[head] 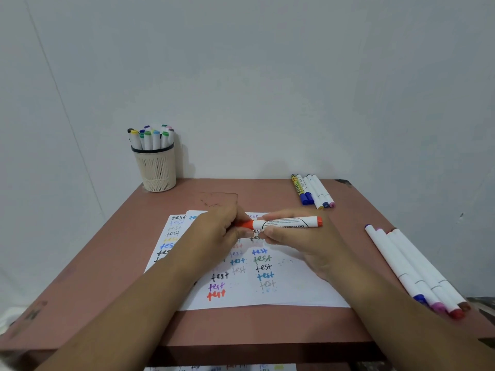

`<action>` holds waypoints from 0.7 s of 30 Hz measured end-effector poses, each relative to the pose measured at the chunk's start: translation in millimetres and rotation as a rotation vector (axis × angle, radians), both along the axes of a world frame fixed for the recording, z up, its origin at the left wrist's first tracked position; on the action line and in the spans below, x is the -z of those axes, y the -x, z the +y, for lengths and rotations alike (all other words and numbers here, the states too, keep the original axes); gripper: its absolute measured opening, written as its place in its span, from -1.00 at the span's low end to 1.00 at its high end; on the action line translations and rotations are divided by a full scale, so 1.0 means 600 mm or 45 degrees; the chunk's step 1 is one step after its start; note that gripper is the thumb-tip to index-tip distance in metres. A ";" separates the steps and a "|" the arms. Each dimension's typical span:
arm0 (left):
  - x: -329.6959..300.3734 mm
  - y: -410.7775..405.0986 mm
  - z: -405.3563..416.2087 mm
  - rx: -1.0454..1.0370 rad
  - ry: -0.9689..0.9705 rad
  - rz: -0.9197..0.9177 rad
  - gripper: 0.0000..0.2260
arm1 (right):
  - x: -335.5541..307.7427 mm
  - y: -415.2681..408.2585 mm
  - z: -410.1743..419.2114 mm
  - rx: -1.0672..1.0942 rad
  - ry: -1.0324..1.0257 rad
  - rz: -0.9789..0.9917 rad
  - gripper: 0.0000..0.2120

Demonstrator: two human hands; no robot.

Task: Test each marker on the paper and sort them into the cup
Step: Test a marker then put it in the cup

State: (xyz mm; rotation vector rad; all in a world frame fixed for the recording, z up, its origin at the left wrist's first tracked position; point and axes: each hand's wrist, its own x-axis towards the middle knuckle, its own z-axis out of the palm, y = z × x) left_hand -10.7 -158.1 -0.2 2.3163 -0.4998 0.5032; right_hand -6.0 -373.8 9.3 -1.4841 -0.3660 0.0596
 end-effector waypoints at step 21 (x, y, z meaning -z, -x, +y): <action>-0.038 0.006 0.037 -0.261 -0.474 0.531 -0.47 | -0.021 -0.028 -0.010 0.509 -0.343 0.052 -0.32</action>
